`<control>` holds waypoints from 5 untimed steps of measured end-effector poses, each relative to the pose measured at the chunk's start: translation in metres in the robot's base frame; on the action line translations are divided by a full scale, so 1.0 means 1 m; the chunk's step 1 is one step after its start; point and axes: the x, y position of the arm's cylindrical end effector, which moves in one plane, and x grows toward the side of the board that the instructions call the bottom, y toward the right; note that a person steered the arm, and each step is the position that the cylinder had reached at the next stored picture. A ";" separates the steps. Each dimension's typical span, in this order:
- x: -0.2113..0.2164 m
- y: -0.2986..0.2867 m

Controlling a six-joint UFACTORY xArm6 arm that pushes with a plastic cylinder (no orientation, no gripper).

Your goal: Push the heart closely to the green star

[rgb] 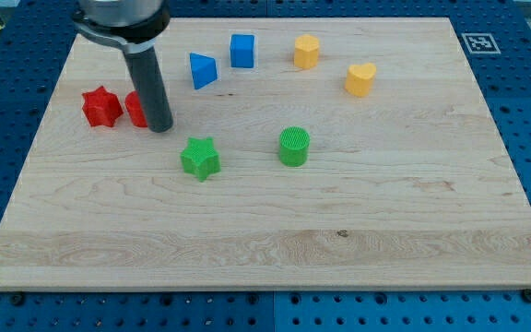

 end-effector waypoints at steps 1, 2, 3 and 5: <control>0.002 -0.001; 0.048 0.016; 0.074 0.018; 0.073 0.021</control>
